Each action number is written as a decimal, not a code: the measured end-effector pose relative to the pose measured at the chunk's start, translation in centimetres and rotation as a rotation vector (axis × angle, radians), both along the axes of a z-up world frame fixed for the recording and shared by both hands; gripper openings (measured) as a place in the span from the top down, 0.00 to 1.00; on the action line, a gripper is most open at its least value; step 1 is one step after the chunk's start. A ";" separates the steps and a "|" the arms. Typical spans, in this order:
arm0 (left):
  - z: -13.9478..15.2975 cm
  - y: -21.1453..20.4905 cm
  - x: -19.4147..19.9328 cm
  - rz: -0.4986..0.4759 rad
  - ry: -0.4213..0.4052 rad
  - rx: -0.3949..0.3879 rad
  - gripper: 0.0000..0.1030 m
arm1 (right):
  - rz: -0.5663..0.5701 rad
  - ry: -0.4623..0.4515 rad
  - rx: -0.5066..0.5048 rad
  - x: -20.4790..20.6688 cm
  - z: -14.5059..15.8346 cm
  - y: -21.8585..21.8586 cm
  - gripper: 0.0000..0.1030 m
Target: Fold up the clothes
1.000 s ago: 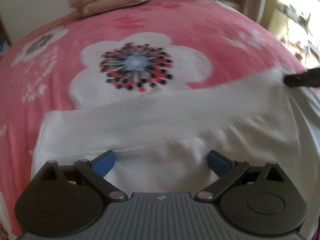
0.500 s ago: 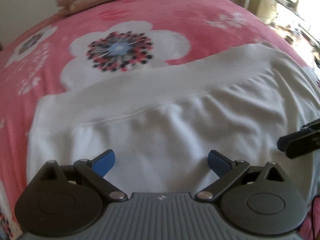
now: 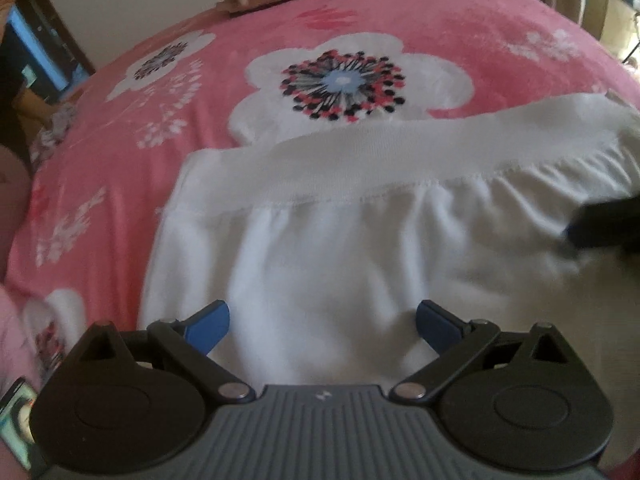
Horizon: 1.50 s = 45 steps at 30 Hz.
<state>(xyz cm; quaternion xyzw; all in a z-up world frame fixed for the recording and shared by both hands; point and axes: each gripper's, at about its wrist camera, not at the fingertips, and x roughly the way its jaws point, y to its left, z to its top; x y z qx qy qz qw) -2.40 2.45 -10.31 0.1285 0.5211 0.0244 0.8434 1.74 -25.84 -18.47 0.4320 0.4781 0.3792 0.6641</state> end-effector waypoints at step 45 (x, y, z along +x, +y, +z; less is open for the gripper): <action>2.3 13.9 -5.8 0.134 -0.214 -0.653 0.02 | 0.052 -0.422 -0.778 -3.5 9.7 10.0 0.58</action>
